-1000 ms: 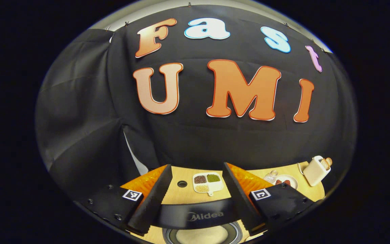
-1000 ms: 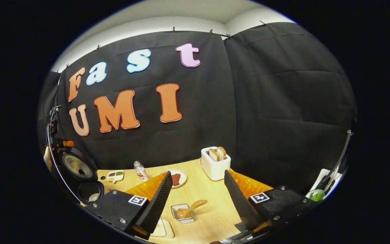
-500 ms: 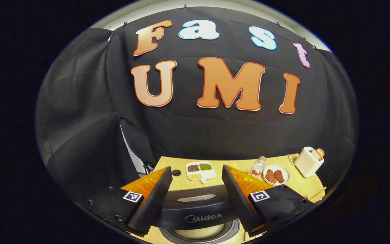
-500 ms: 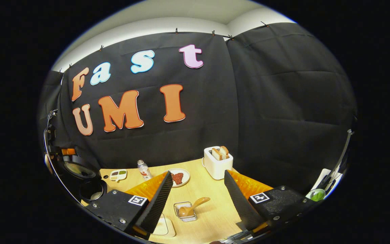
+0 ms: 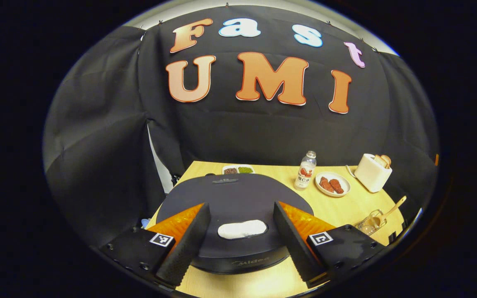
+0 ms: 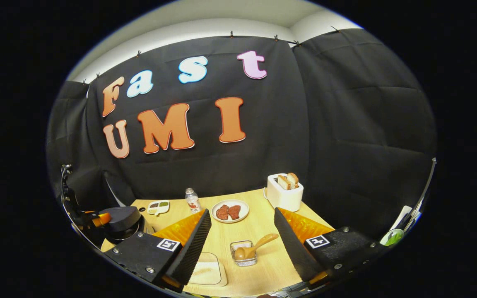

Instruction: Close the left gripper, press the button to open the rice cooker; take a wooden spoon from the chopstick holder with the right hand, scoop a spoonful of rice and pour it into the rice cooker, then put the wooden spoon back into the chopstick holder.

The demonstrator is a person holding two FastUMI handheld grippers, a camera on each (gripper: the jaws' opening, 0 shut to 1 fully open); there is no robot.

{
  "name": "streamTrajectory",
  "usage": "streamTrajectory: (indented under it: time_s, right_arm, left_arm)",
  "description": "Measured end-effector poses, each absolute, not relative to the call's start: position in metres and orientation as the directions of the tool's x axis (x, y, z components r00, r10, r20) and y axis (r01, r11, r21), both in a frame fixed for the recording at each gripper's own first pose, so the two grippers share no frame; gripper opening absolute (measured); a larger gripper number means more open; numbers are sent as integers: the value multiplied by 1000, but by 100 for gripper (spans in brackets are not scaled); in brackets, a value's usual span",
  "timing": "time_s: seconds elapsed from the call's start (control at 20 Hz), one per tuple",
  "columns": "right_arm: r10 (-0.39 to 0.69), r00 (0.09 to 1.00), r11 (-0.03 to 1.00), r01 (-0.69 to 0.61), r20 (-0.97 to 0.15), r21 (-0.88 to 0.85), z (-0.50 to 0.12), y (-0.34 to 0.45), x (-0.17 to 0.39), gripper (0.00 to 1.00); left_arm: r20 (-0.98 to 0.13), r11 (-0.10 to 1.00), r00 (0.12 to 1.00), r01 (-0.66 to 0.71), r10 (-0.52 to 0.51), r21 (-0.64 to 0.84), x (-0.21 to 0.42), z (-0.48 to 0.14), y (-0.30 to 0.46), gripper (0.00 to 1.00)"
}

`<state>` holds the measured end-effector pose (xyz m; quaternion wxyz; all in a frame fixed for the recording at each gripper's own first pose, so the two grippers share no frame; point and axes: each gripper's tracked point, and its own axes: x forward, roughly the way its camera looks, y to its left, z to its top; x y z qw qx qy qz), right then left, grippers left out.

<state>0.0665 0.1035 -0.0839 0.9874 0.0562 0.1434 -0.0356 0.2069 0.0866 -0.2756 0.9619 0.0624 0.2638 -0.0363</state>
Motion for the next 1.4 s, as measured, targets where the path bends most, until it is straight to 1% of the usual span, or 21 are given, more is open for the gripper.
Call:
streamTrajectory:
  time_s: [0.05, 0.1, 0.25, 0.35, 0.4, 0.5, 0.6, 0.65, 0.7, 0.8, 0.85, 0.95, 1.0, 1.05, 1.1, 1.15, 1.2, 1.25, 1.3, 1.35, 1.4]
  right_arm:
    - [-50, 957, 992, 80, -285, 96, -83, 107, 66, 95]
    - [-47, 957, 993, 76, -285, 94, -83, 109, 65, 95]
    - [-38, 957, 993, 68, -288, 94, -82, 114, 63, 95]
    - [-43, 957, 993, 72, -286, 91, -81, 112, 62, 95]
    - [-43, 957, 993, 73, -288, 93, -81, 112, 62, 95]
    - [-42, 956, 992, 74, -290, 98, -83, 113, 60, 95]
    - [-42, 956, 991, 76, -291, 107, -85, 114, 59, 95]
    - [-42, 955, 991, 77, -293, 110, -87, 114, 57, 95]
    - [-44, 953, 991, 81, -301, 110, -91, 113, 56, 95]
    - [-42, 947, 989, 84, -317, 120, -97, 112, 53, 95]
    - [-40, 947, 989, 84, -319, 123, -97, 112, 52, 95]
    - [-48, 948, 990, 87, -316, 111, -97, 109, 51, 95]
    - [-54, 950, 990, 90, -308, 104, -94, 106, 50, 95]
    - [-54, 953, 991, 89, -297, 104, -90, 106, 50, 95]
    - [-53, 957, 991, 87, -286, 106, -84, 106, 50, 95]
    - [-53, 960, 991, 85, -274, 107, -79, 106, 52, 95]
    - [-52, 964, 991, 82, -260, 105, -73, 106, 53, 95]
    - [-51, 968, 992, 79, -246, 103, -66, 106, 55, 95]
    - [-49, 971, 992, 74, -232, 100, -60, 107, 57, 95]
    - [-47, 974, 993, 69, -221, 96, -54, 106, 58, 95]
    - [-44, 977, 994, 64, -210, 91, -47, 106, 60, 95]
  left_arm:
    - [-508, 989, 861, 97, -27, 113, 203, -282, 88, 99]
    - [-501, 990, 865, 85, -18, 111, 200, -288, 88, 100]
    - [-499, 988, 867, 79, -3, 131, 194, -309, 89, 99]
    - [-451, 988, 893, 67, 3, 141, 195, -307, 92, 98]
    - [-461, 989, 887, 54, 15, 137, 192, -312, 93, 98]
    - [-431, 988, 902, 40, 28, 148, 193, -312, 92, 99]
    - [-450, 986, 892, 35, 43, 163, 187, -321, 92, 100]
    - [-428, 985, 903, 40, 35, 166, 190, -318, 91, 100]
    - [-439, 985, 898, 44, 33, 165, 188, -323, 91, 100]
    - [-419, 984, 908, 61, 16, 169, 192, -317, 90, 100]
    - [-424, 984, 905, 69, 7, 163, 193, -315, 90, 100]
    - [-485, 990, 874, 59, 9, 126, 187, -313, 94, 99]
    - [-510, 993, 860, 34, 29, 114, 182, -306, 100, 100]
    - [-502, 994, 864, 17, 39, 106, 180, -291, 105, 100]
    - [-475, 995, 879, 13, 34, 95, 180, -270, 103, 100]
    - [-447, 996, 894, 17, 24, 87, 178, -248, 102, 98]
    - [-419, 996, 908, 21, 17, 88, 175, -225, 102, 100]
    - [-389, 995, 921, 23, 17, 98, 172, -198, 105, 98]
    - [-368, 994, 930, 21, 19, 106, 171, -178, 107, 100]
    - [-339, 993, 941, 18, 23, 119, 169, -150, 111, 100]
    - [-303, 991, 953, 17, 24, 132, 167, -122, 113, 97]
